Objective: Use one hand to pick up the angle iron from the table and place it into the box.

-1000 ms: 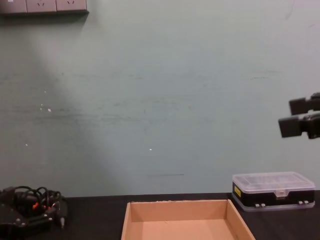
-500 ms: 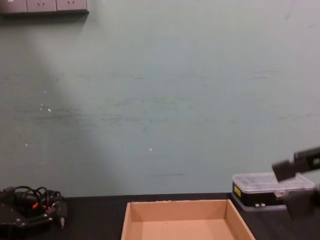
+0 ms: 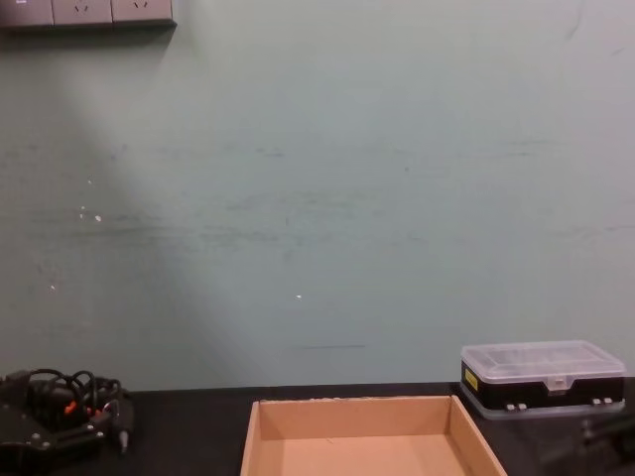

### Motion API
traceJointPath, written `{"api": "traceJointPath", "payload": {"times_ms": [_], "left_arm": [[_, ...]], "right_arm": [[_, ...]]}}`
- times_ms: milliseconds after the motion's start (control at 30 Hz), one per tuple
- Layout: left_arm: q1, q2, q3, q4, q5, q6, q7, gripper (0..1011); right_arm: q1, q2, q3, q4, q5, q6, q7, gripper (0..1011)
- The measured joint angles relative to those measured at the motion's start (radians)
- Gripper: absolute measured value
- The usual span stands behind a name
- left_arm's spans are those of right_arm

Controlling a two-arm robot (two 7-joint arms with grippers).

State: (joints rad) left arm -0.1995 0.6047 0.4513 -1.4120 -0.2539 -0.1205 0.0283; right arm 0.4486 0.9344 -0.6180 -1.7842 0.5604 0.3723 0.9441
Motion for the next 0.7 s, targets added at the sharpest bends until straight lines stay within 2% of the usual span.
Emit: {"api": "traceJointPath", "payload": {"times_ms": [400,700], "left_arm": [[0.0,0.0,0.0,0.0,0.0,0.0,0.0,1000],[0.0,0.0,0.0,0.0,0.0,0.0,0.0,1000]], "right_arm": [[0.004,-0.001,-0.078,-0.014,-0.028,0.002,-0.001,1003],[0.015,-0.018,-0.154,-0.019,-0.065,0.001,0.001,1003]]}}
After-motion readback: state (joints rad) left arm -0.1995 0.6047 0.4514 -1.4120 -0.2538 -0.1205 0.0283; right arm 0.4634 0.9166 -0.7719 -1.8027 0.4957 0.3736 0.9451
